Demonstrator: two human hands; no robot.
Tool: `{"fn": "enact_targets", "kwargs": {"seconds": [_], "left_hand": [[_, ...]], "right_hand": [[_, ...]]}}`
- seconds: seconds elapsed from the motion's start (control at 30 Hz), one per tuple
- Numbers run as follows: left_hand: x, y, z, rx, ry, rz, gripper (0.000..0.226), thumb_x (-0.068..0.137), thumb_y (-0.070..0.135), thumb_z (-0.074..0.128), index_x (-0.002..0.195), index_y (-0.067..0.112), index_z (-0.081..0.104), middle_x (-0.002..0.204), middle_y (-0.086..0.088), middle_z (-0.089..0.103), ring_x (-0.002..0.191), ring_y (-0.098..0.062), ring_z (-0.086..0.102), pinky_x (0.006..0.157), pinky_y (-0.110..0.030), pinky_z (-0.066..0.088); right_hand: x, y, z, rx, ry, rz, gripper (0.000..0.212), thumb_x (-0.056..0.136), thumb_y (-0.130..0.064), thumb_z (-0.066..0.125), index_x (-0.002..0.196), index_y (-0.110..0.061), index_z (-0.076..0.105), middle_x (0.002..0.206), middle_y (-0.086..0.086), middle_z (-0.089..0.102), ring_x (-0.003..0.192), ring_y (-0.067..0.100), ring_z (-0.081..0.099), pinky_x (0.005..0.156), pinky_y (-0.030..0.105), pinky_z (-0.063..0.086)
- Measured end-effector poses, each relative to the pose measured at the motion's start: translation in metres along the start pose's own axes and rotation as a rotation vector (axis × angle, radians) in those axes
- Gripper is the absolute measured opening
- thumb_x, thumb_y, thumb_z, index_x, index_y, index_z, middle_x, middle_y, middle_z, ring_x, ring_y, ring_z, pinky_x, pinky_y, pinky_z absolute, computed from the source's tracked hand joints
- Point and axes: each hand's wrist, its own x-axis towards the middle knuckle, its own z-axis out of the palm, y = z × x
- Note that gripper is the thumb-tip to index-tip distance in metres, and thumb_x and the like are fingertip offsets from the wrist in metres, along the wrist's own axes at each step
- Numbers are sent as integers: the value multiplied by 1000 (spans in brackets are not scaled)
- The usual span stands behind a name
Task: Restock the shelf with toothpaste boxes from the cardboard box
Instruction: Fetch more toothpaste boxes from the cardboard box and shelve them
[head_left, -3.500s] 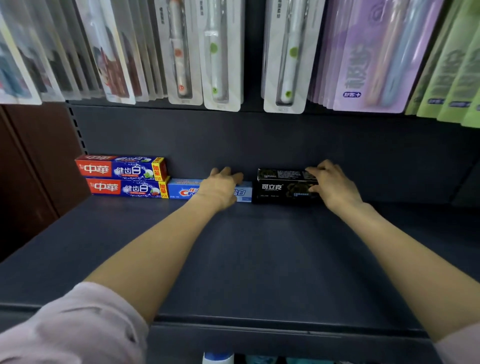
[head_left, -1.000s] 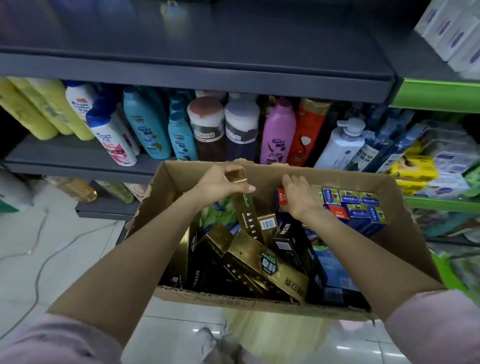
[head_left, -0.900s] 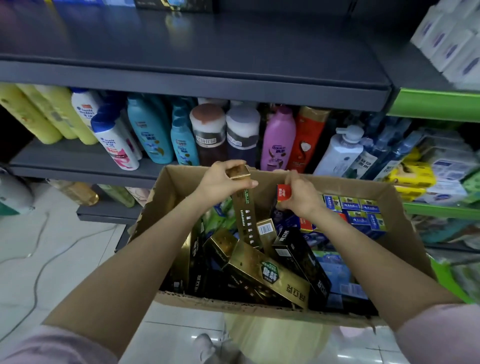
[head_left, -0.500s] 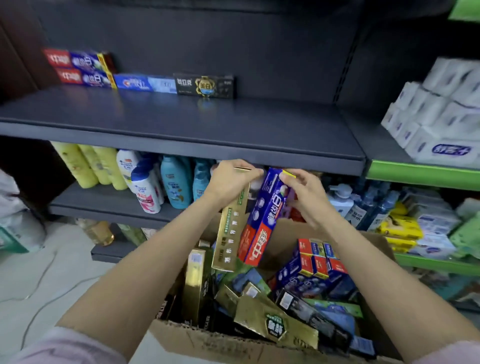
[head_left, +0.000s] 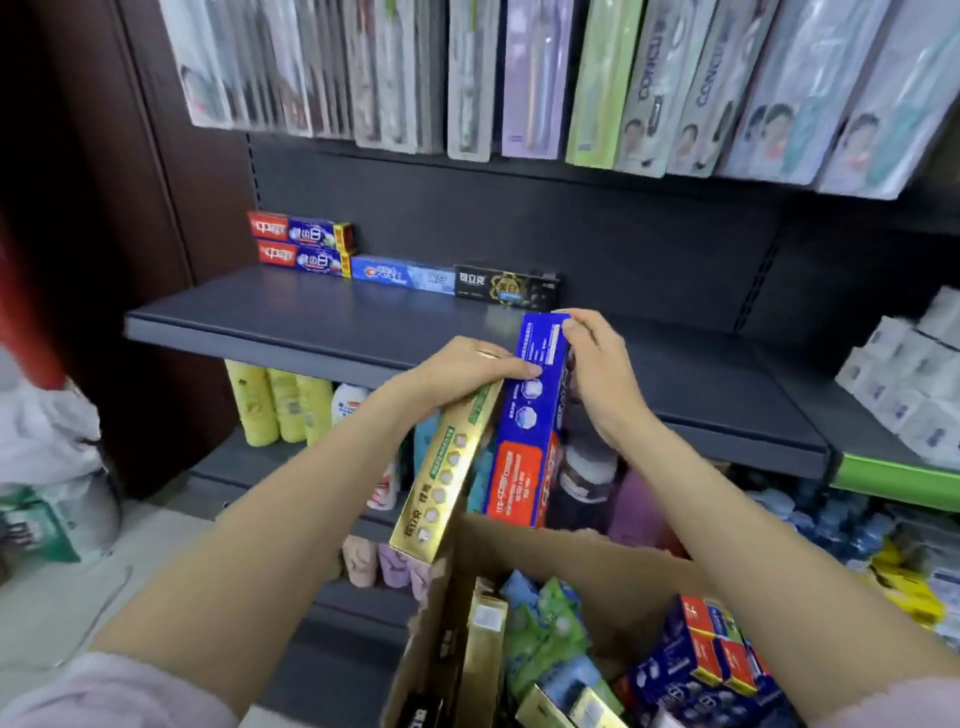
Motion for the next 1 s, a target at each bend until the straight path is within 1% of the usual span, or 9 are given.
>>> {"fn": "enact_targets", "kwargs": {"seconds": [0.17,0.33,0.43,0.5,0.6,0.73,0.87,0.93,1.0], "left_hand": [[4,-5,-85,50,13,-9,39,80,44,69,101,11,65,78,2,74,65,-9,71,64,-21,52],[15,-15,-155,646,159,173,80,52,78,61,91,8,72,94,-7,73,90,-20,66,83,-34,52],[23,-24,-189,1075,257,263,74,52,81,62,93,19,71,95,-2,69,94,-20,62,84,-35,47],[30,-33,-203,1258,318,317,67,60,71,67,103,21,68,106,-5,62,104,-24,56,88,-37,40],[38,-42,-221,1378,389,349,53,74,54,65,113,19,62,119,-8,51,114,-25,47,94,-39,35],[57,-48,-249,1419,437,351,52,80,50,63,119,16,60,122,-10,47,118,-26,44,96,-38,34],[81,-50,-275,1479,401,396,51,80,52,61,119,19,62,119,-9,49,115,-26,46,95,-39,36],[94,-51,-290,1489,403,416,50,80,53,60,120,22,62,119,-8,49,114,-25,45,94,-38,36],[103,-53,-303,1483,411,417,51,81,52,60,123,22,60,120,-8,49,115,-25,44,93,-37,36]], "right_hand": [[29,-22,76,7,104,-4,22,97,-21,47,75,-22,49,84,-5,62,93,15,62,80,31,46],[65,-28,149,-79,260,-7,13,93,-22,50,88,-10,50,73,-1,55,62,8,54,57,17,43],[77,-40,185,-87,328,-28,15,94,-20,51,93,-8,44,69,0,52,56,4,52,47,11,38],[84,-44,204,-132,345,-24,16,93,-21,53,93,-9,42,75,3,52,65,13,54,53,14,41],[98,-40,226,-140,335,61,15,91,-29,56,88,-19,45,99,10,57,94,24,58,77,37,53],[110,-40,240,-321,220,58,11,95,-32,47,86,-30,52,111,11,57,113,28,52,84,43,52],[121,-37,246,-942,36,-237,39,91,-38,52,127,-23,51,137,8,35,127,26,33,106,42,33],[130,-33,253,-1132,-135,-343,54,83,-49,61,129,-23,48,128,1,43,119,21,43,109,42,30],[144,-30,263,-1056,-204,-295,47,83,-42,65,123,-20,50,114,1,51,107,21,53,93,38,43]]}}
